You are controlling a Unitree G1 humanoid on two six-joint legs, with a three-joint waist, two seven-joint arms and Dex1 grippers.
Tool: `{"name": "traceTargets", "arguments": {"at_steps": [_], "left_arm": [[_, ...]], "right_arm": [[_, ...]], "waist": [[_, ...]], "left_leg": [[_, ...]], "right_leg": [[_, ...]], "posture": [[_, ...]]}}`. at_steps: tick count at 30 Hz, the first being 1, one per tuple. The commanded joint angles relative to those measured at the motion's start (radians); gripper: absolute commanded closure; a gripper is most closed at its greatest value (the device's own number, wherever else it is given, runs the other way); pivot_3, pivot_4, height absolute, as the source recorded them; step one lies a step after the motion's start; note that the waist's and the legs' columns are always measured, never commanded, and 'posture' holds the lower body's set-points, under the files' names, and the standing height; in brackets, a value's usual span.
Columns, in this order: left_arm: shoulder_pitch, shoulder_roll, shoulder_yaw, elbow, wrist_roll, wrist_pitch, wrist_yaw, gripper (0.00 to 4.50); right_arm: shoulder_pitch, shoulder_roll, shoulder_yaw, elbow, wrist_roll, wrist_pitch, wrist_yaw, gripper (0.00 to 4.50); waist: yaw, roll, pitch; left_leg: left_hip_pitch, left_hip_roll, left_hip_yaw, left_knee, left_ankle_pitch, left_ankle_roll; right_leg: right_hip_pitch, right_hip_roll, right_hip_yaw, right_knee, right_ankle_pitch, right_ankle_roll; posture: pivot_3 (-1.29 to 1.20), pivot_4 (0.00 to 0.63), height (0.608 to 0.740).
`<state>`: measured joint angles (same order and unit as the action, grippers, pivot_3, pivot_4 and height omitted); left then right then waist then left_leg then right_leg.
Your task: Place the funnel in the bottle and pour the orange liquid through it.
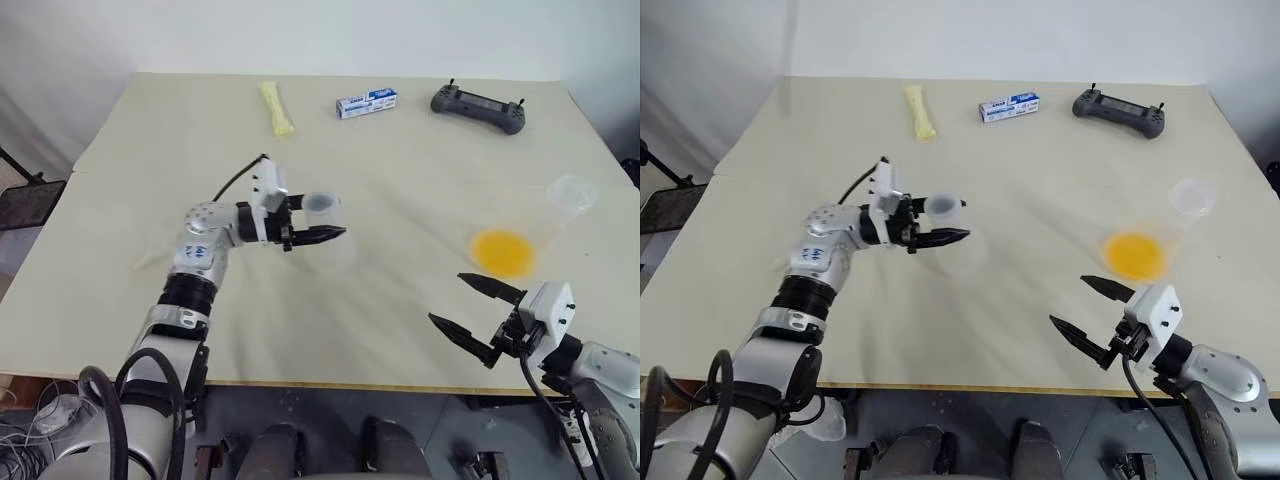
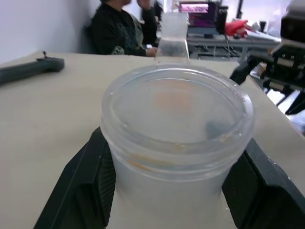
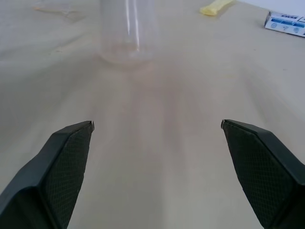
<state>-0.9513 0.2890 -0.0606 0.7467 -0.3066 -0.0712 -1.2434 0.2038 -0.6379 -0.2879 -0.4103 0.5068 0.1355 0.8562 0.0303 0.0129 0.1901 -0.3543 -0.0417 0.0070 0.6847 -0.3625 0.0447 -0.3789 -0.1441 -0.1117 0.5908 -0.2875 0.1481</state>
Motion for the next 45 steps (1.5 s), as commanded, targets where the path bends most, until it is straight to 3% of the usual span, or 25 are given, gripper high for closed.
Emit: {"name": "traceTargets", "arguments": {"at_steps": [1, 6, 12, 19, 31, 36, 45], "left_arm": [[-0.052, -0.015, -0.005, 0.055, 0.034, -0.067, -0.022, 1.92], [-0.087, -0.029, -0.019, 0.121, 0.091, -0.096, -0.012, 1.92], [-0.091, -0.037, -0.018, 0.122, 0.108, -0.073, -0.010, 0.03], [-0.066, -0.010, 0.009, 0.040, 0.082, 0.004, -0.019, 0.03], [0.108, 0.226, 0.106, -0.274, 0.020, 0.215, 0.002, 0.03], [0.397, 0.386, 0.340, -0.590, -0.076, 0.379, 0.158, 0.03], [0.865, 0.387, 0.673, -0.965, -0.268, 0.541, 0.341, 0.03]], "right_arm": [[0.033, 0.012, -0.023, -0.062, 0.007, -0.006, -0.022, 0.00], [0.049, 0.019, -0.024, -0.065, -0.008, -0.015, -0.046, 0.00], [0.024, 0.021, -0.010, -0.044, -0.024, -0.031, -0.049, 0.00], [-0.007, 0.015, -0.007, -0.018, -0.030, -0.034, -0.033, 0.00], [-0.046, -0.024, -0.018, 0.053, -0.009, -0.027, 0.047, 0.00], [-0.104, -0.056, -0.015, 0.115, 0.004, -0.015, 0.097, 0.00], [-0.141, -0.075, -0.022, 0.142, 0.082, -0.007, 0.215, 0.00]], "waist": [[0.000, -0.001, 0.000], [-0.001, -0.001, 0.001], [-0.002, -0.001, 0.001], [-0.002, -0.001, 0.001], [-0.006, -0.001, 0.001], [-0.027, -0.001, 0.001], [-0.007, -0.001, 0.001]], "left_leg": [[0.000, 0.000, 0.000, 0.000, 0.000, 0.000], [0.000, 0.000, 0.000, 0.000, 0.000, 0.000], [0.000, 0.000, 0.000, 0.000, 0.000, 0.000], [0.000, 0.000, -0.001, 0.000, 0.000, 0.000], [0.000, 0.000, -0.002, 0.001, 0.000, 0.000], [0.001, 0.001, -0.003, 0.000, 0.000, 0.000], [0.001, 0.001, -0.009, 0.001, -0.001, -0.001]], "right_leg": [[0.000, 0.000, 0.000, 0.000, 0.000, 0.000], [0.000, 0.000, 0.000, 0.000, 0.000, 0.000], [0.000, 0.000, 0.000, 0.000, 0.000, 0.000], [0.000, 0.000, 0.000, 0.000, 0.000, 0.000], [0.000, 0.000, 0.001, 0.001, 0.000, 0.000], [-0.001, 0.000, 0.003, 0.002, 0.000, 0.000], [0.002, -0.003, 0.006, 0.001, 0.000, 0.000]], "posture": [[0.00, 0.150, 0.740], [0.00, 0.150, 0.740], [0.00, 0.150, 0.740], [0.00, 0.150, 0.740], [0.00, 0.150, 0.740], [0.00, 0.150, 0.740], [0.00, 0.150, 0.740]]}}
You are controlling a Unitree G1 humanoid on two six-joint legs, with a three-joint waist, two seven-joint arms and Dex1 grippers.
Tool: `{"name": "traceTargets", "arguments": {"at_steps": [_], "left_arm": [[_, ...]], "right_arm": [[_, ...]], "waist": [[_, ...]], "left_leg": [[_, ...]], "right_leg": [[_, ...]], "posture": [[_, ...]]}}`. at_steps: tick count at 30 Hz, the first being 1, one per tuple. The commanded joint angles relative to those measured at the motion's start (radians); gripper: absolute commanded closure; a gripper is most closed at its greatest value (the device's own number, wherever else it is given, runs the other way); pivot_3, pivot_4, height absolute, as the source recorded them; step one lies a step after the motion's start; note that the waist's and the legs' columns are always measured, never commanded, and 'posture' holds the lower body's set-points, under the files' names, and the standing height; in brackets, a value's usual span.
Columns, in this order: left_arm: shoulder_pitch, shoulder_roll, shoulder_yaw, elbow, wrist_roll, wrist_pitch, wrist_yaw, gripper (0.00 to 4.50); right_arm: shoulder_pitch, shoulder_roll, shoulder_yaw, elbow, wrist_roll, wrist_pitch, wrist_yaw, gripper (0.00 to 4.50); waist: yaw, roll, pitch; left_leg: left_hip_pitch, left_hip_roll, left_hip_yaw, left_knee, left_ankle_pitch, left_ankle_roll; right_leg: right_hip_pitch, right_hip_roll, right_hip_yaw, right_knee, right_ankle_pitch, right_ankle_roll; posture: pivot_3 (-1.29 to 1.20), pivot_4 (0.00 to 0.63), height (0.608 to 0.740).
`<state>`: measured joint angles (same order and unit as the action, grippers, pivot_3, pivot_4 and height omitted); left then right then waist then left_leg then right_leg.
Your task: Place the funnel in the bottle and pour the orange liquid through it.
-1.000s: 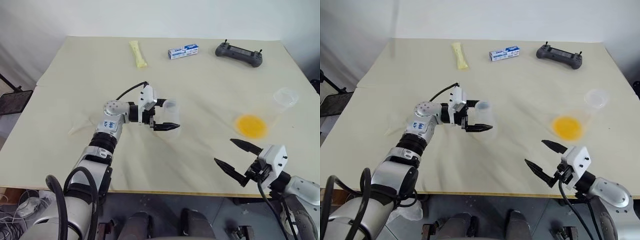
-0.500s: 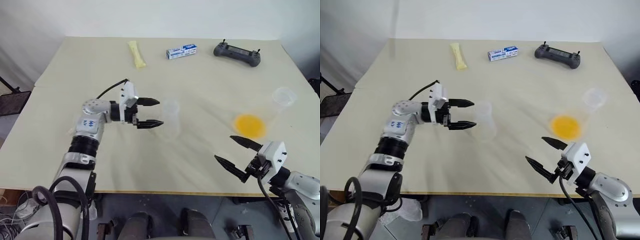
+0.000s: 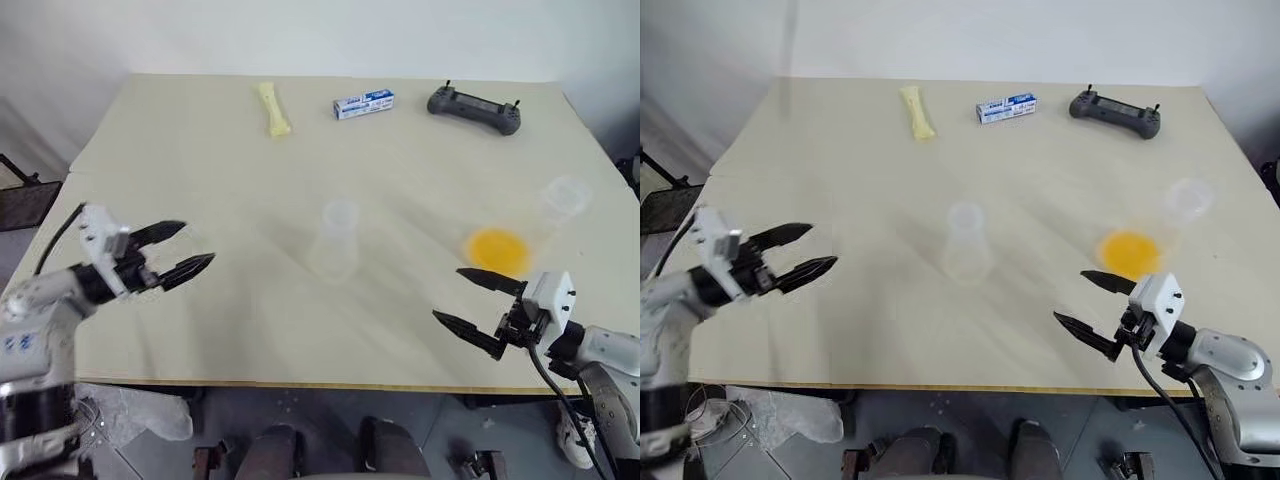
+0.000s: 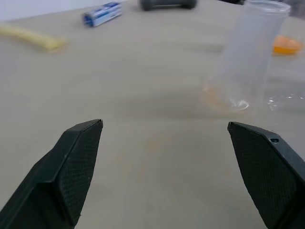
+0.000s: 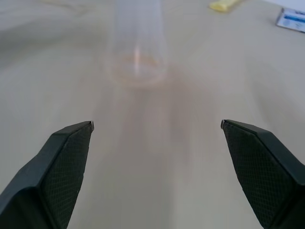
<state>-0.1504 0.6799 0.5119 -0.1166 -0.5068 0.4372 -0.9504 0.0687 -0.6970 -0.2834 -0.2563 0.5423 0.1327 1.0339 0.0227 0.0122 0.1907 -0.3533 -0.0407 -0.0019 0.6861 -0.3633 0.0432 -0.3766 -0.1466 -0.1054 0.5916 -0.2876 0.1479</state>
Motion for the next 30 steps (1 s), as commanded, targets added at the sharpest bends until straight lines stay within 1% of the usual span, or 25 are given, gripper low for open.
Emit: {"name": "traceTargets", "arguments": {"at_steps": [1, 3, 5, 7, 9, 11, 18, 22, 27, 30], "left_arm": [[0.104, -0.007, 0.126, -0.122, -0.081, 0.044, 0.061, 0.03], [0.198, -0.020, 0.180, -0.148, -0.091, 0.041, 0.075, 0.03], [0.297, -0.057, 0.250, -0.169, -0.103, 0.030, 0.106, 0.03], [0.357, -0.101, 0.293, -0.190, -0.126, 0.022, 0.144, 0.03], [0.387, -0.129, 0.303, -0.202, -0.132, 0.009, 0.175, 0.03], [0.404, -0.150, 0.307, -0.212, -0.135, 0.001, 0.205, 0.03], [0.493, -0.229, 0.342, -0.267, -0.180, -0.015, 0.290, 0.03], [0.504, -0.260, 0.330, -0.266, -0.187, -0.044, 0.328, 0.03], [0.445, -0.285, 0.266, -0.271, -0.141, -0.076, 0.433, 0.03], [0.414, -0.296, 0.195, -0.309, -0.122, -0.076, 0.482, 0.03]], "right_arm": [[-0.010, -0.019, -0.027, -0.013, 0.054, 0.000, 0.048, 0.00], [-0.017, -0.026, -0.026, -0.016, 0.071, 0.006, 0.074, 0.00], [-0.033, -0.035, -0.023, -0.028, 0.107, 0.015, 0.117, 0.00], [-0.055, -0.033, -0.018, -0.051, 0.166, 0.029, 0.161, 0.00], [-0.061, -0.047, -0.009, -0.075, 0.205, 0.060, 0.199, 0.00], [-0.062, -0.065, 0.001, -0.084, 0.213, 0.073, 0.235, 0.00], [-0.106, -0.064, -0.008, -0.069, 0.261, 0.105, 0.277, 0.00], [-0.119, -0.056, -0.002, -0.056, 0.267, 0.111, 0.297, 0.00], [-0.137, -0.043, 0.011, -0.049, 0.252, 0.115, 0.291, 0.00], [-0.142, -0.039, 0.017, -0.040, 0.237, 0.107, 0.288, 0.00]], "waist": [[0.003, 0.000, 0.000], [0.002, 0.000, 0.000], [0.001, 0.001, 0.000], [0.000, 0.000, 0.000], [0.001, 0.000, 0.000], [0.008, 0.000, 0.000], [0.002, 0.000, 0.000], [0.002, 0.000, 0.000], [0.007, 0.000, 0.000], [0.006, 0.000, 0.000]], "left_leg": [[0.000, 0.000, 0.000, 0.000, 0.000, 0.000], [0.000, 0.000, -0.001, 0.000, 0.000, -0.001], [0.000, 0.000, -0.001, 0.000, -0.001, -0.002], [0.000, 0.001, 0.000, 0.000, -0.001, -0.002], [0.000, 0.002, 0.000, 0.000, -0.001, -0.002], [0.000, 0.002, -0.001, 0.000, -0.001, -0.002], [0.000, 0.002, -0.001, 0.000, -0.003, -0.003], [0.000, 0.003, -0.001, -0.001, -0.003, -0.003], [0.000, 0.002, 0.000, 0.000, -0.003, -0.003], [0.000, 0.002, -0.001, 0.000, -0.003, -0.003]], "right_leg": [[0.000, 0.000, 0.000, 0.000, 0.000, 0.000], [0.000, -0.001, 0.000, -0.001, 0.000, 0.000], [0.000, -0.001, 0.000, -0.001, 0.000, -0.001], [0.000, -0.001, 0.001, -0.001, 0.000, -0.001], [0.000, -0.002, 0.001, -0.002, -0.001, -0.001], [0.001, -0.002, 0.000, -0.002, -0.001, -0.002], [0.001, -0.003, 0.001, -0.003, -0.001, -0.002], [0.001, -0.002, 0.000, -0.003, -0.002, -0.003], [0.001, -0.003, 0.001, -0.003, -0.002, -0.003], [0.001, -0.002, 0.001, -0.002, -0.002, -0.003]], "posture": [[0.00, 0.150, 0.740], [0.00, 0.150, 0.740], [0.00, 0.150, 0.740], [0.00, 0.150, 0.740], [0.00, 0.150, 0.740], [0.00, 0.150, 0.740], [0.00, 0.150, 0.740], [0.00, 0.150, 0.740], [0.00, 0.150, 0.740], [0.00, 0.150, 0.740]]}}
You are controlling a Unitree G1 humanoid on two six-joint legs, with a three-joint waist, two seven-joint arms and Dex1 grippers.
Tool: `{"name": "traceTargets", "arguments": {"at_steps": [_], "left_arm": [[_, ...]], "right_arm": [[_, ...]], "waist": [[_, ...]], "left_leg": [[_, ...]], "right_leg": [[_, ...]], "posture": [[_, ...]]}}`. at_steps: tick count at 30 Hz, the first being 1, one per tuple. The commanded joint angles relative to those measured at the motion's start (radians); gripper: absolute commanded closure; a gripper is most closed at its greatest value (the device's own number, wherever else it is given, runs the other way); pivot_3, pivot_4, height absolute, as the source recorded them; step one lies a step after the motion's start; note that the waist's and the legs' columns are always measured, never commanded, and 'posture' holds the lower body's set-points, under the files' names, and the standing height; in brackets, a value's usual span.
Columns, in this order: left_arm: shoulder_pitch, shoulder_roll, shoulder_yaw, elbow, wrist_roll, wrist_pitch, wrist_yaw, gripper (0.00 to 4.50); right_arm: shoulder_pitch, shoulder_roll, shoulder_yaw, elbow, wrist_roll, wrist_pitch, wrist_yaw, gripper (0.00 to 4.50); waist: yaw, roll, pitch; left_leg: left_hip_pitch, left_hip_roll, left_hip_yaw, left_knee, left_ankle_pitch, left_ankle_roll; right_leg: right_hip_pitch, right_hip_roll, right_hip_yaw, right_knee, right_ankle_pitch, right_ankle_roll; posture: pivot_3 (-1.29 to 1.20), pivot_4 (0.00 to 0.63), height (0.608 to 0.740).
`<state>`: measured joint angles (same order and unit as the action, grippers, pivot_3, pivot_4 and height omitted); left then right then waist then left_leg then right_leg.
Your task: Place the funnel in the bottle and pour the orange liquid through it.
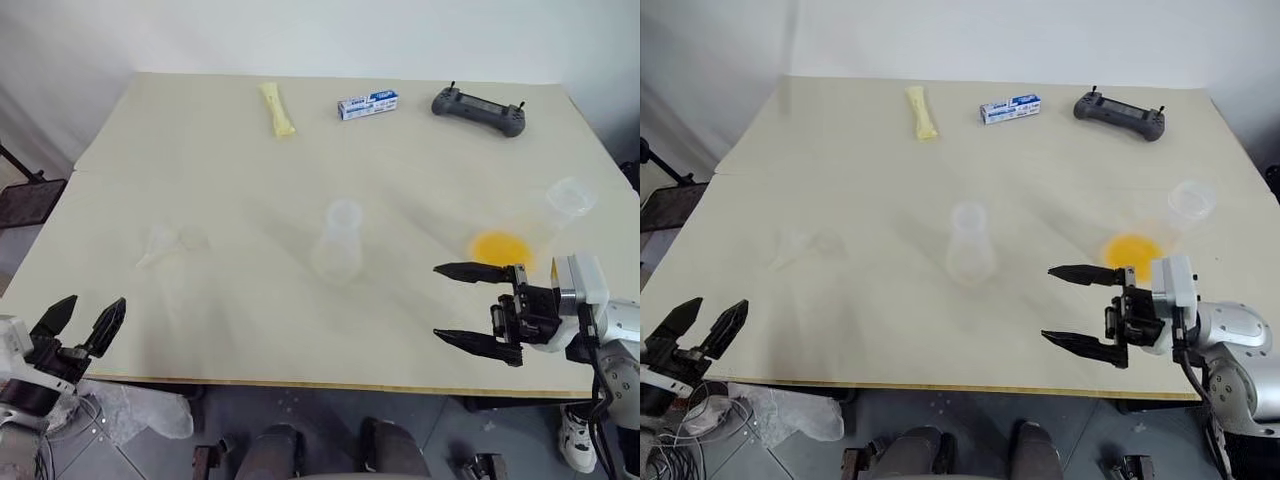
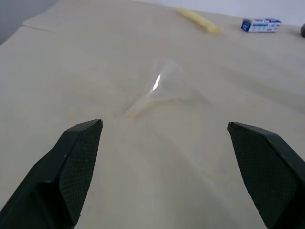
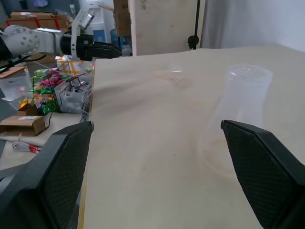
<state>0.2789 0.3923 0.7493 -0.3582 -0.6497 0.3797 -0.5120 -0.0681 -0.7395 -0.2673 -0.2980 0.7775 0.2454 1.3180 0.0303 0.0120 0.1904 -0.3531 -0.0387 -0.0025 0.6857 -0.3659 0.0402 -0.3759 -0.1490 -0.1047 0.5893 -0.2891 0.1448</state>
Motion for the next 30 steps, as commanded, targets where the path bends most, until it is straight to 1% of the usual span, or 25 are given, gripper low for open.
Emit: {"name": "traceTargets", "arguments": {"at_steps": [1, 5, 7, 11, 14, 20, 25, 27, 30], "left_arm": [[-0.021, -0.010, -0.061, -0.078, 0.027, -0.017, 0.062, 0.03], [-0.122, -0.070, -0.190, -0.146, 0.144, -0.004, 0.257, 0.03], [-0.150, -0.086, -0.214, -0.158, 0.184, 0.014, 0.330, 0.03], [-0.245, -0.128, -0.253, -0.181, 0.234, 0.126, 0.517, 0.03], [-0.295, -0.144, -0.276, -0.179, 0.259, 0.194, 0.595, 0.03], [-0.385, -0.165, -0.330, -0.120, 0.303, 0.289, 0.683, 0.03], [-0.431, -0.191, -0.364, -0.080, 0.341, 0.268, 0.708, 0.03], [-0.466, -0.215, -0.377, -0.055, 0.360, 0.264, 0.739, 0.03], [-0.512, -0.238, -0.385, -0.031, 0.378, 0.292, 0.773, 0.03]], "right_arm": [[-0.007, 0.004, 0.004, 0.005, -0.004, -0.009, 0.004, 0.00], [-0.011, 0.008, 0.014, 0.018, -0.029, -0.019, -0.010, 0.00], [-0.009, 0.007, 0.014, 0.019, -0.032, -0.020, -0.011, 0.00], [-0.006, 0.001, 0.010, 0.027, -0.040, -0.022, -0.008, 0.00], [-0.008, 0.000, 0.009, 0.033, -0.045, -0.022, -0.005, 0.00], [-0.011, -0.002, 0.009, 0.037, -0.056, -0.024, -0.011, 0.00], [0.001, -0.008, 0.004, 0.029, -0.062, -0.020, -0.016, 0.00], [0.008, -0.011, -0.001, 0.024, -0.065, -0.017, -0.020, 0.00], [0.011, -0.016, -0.002, 0.023, -0.068, -0.014, -0.023, 0.00]], "waist": [[-0.003, 0.000, 0.000], [-0.001, 0.000, 0.000], [-0.002, 0.000, 0.000], [-0.004, 0.000, 0.000], [-0.002, 0.000, 0.000], [0.001, 0.000, 0.000], [0.002, 0.000, 0.000], [0.005, -0.001, 0.000], [0.015, -0.001, 0.000]], "left_leg": [[0.000, 0.000, 0.000, 0.000, 0.000, 0.000], [0.000, -0.001, 0.000, 0.000, 0.000, 0.001], [0.000, -0.001, 0.001, 0.000, 0.000, 0.001], [0.000, -0.001, 0.001, 0.000, 0.000, 0.000], [0.000, -0.001, 0.002, 0.000, 0.000, 0.001], [0.000, -0.002, 0.001, 0.000, 0.001, 0.001], [0.000, -0.002, 0.002, 0.001, 0.001, 0.001], [0.000, -0.002, 0.002, 0.001, 0.001, 0.001], [0.000, -0.002, 0.002, 0.002, 0.001, 0.001]], "right_leg": [[0.000, 0.000, 0.000, 0.000, 0.000, 0.000], [0.000, 0.001, 0.000, 0.000, 0.000, 0.000], [0.000, 0.002, 0.000, 0.001, 0.000, 0.000], [-0.001, 0.004, 0.000, 0.001, 0.000, 0.000], [-0.001, 0.004, 0.000, 0.002, 0.000, 0.001], [-0.001, 0.004, -0.001, 0.002, 0.000, 0.001], [-0.001, 0.004, -0.001, 0.002, 0.000, 0.001], [-0.001, 0.004, -0.001, 0.002, 0.000, 0.001], [0.000, 0.004, -0.002, 0.002, 0.001, 0.001]], "posture": [[0.00, 0.150, 0.740], [0.00, 0.150, 0.740], [0.00, 0.150, 0.740], [0.00, 0.150, 0.740], [0.00, 0.150, 0.740], [0.00, 0.150, 0.740], [0.00, 0.150, 0.740], [0.00, 0.150, 0.740], [0.00, 0.150, 0.740]]}}
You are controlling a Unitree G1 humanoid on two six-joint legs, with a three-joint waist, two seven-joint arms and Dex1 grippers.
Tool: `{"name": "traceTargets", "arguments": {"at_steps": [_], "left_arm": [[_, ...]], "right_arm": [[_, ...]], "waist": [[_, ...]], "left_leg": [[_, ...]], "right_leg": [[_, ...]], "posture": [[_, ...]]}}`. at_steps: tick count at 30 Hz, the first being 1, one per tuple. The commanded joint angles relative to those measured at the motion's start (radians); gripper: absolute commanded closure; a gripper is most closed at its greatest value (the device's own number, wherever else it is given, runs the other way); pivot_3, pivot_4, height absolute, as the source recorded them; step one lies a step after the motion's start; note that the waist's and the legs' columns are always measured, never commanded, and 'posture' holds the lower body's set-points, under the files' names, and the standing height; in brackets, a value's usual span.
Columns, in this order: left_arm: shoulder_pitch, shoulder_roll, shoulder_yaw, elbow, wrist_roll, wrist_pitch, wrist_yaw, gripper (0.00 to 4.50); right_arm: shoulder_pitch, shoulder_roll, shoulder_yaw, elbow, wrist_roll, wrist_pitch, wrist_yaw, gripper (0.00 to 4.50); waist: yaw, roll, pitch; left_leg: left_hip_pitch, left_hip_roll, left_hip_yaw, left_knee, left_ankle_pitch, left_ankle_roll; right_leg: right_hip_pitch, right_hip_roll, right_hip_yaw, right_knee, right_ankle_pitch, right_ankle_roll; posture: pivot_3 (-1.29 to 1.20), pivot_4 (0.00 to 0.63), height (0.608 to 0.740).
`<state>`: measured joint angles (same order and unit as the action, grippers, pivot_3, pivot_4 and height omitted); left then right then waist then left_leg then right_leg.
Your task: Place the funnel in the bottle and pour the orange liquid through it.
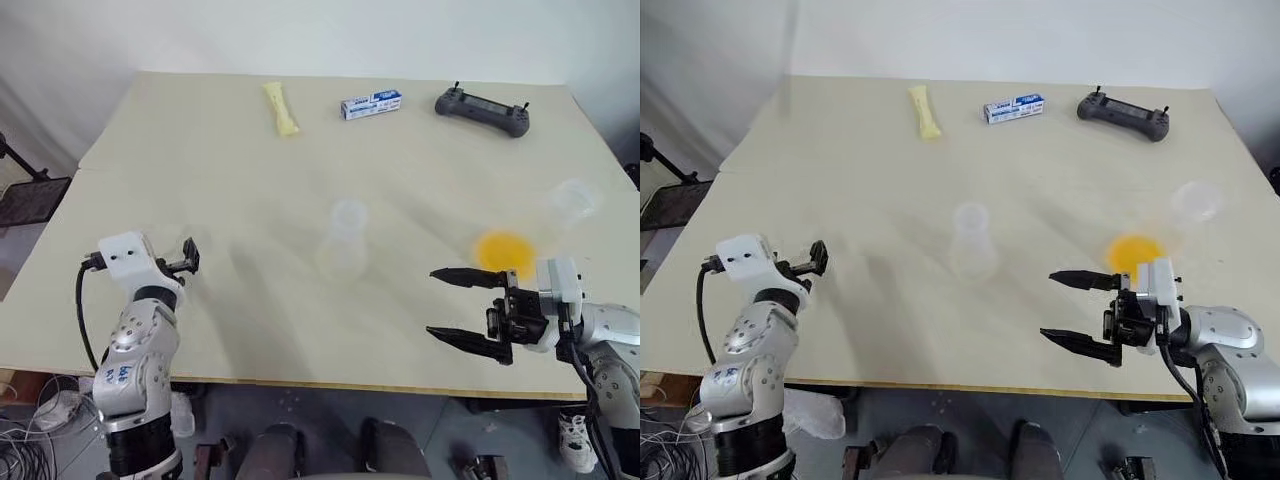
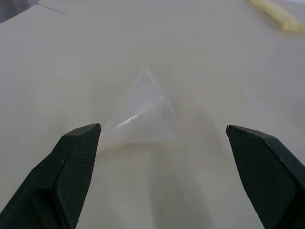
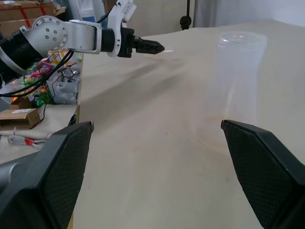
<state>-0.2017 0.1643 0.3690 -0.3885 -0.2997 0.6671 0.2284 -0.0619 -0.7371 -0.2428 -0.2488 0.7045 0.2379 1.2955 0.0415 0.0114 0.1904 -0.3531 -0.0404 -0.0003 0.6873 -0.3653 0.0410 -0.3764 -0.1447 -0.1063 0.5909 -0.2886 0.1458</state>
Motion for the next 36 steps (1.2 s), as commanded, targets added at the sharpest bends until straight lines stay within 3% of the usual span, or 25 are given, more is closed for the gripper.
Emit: {"name": "traceTargets", "arguments": {"at_steps": [1, 11, 14, 26, 34, 36], "left_arm": [[-0.049, -0.014, -0.005, 0.011, 0.032, 0.010, 0.041, 0.03], [-0.146, -0.013, 0.061, 0.110, 0.034, 0.054, 0.079, 0.03], [-0.157, -0.016, 0.074, 0.134, 0.029, 0.048, 0.074, 0.57], [-0.179, 0.004, 0.097, 0.136, 0.014, 0.072, 0.046, 4.32], [-0.175, 0.037, 0.107, 0.102, -0.014, 0.088, 0.003, 4.45], [-0.160, 0.061, 0.082, 0.091, -0.023, -0.002, -0.087, 4.45]], "right_arm": [[0.004, -0.020, -0.026, -0.026, 0.005, -0.006, -0.002, 0.00], [0.000, -0.016, -0.018, -0.023, -0.007, -0.007, -0.014, 0.00], [-0.002, -0.015, -0.016, -0.021, -0.011, -0.009, -0.017, 0.00], [-0.004, -0.014, -0.018, -0.014, -0.023, -0.014, -0.024, 0.00], [-0.003, -0.008, -0.020, -0.004, -0.036, -0.023, -0.029, 0.00], [-0.003, -0.007, -0.023, -0.002, -0.039, -0.025, -0.033, 0.00]], "waist": [[0.004, 0.000, 0.000], [0.012, 0.000, 0.000], [0.013, 0.000, 0.000], [0.012, 0.000, 0.000], [0.012, 0.000, 0.000], [0.012, 0.000, 0.000]], "left_leg": [[0.000, 0.000, 0.000, 0.000, 0.000, 0.000], [-0.001, 0.000, 0.001, 0.003, 0.000, 0.000], [-0.001, 0.000, 0.001, 0.003, 0.000, 0.000], [-0.001, 0.000, 0.001, 0.003, 0.000, 0.000], [-0.001, 0.000, 0.001, 0.003, 0.000, 0.000], [-0.001, 0.000, 0.001, 0.004, 0.000, 0.000]], "right_leg": [[0.000, 0.000, 0.000, 0.000, 0.000, 0.000], [0.000, 0.001, -0.001, 0.000, 0.000, 0.001], [0.000, 0.001, -0.001, 0.000, 0.000, 0.001], [0.000, 0.001, -0.001, 0.001, 0.000, 0.001], [0.000, 0.001, -0.001, 0.001, 0.000, 0.001], [0.000, 0.001, -0.001, 0.001, 0.000, 0.001]], "posture": [[0.00, 0.150, 0.740], [0.00, 0.150, 0.740], [0.00, 0.150, 0.740], [0.00, 0.150, 0.740], [0.00, 0.150, 0.740], [0.00, 0.150, 0.740]]}}
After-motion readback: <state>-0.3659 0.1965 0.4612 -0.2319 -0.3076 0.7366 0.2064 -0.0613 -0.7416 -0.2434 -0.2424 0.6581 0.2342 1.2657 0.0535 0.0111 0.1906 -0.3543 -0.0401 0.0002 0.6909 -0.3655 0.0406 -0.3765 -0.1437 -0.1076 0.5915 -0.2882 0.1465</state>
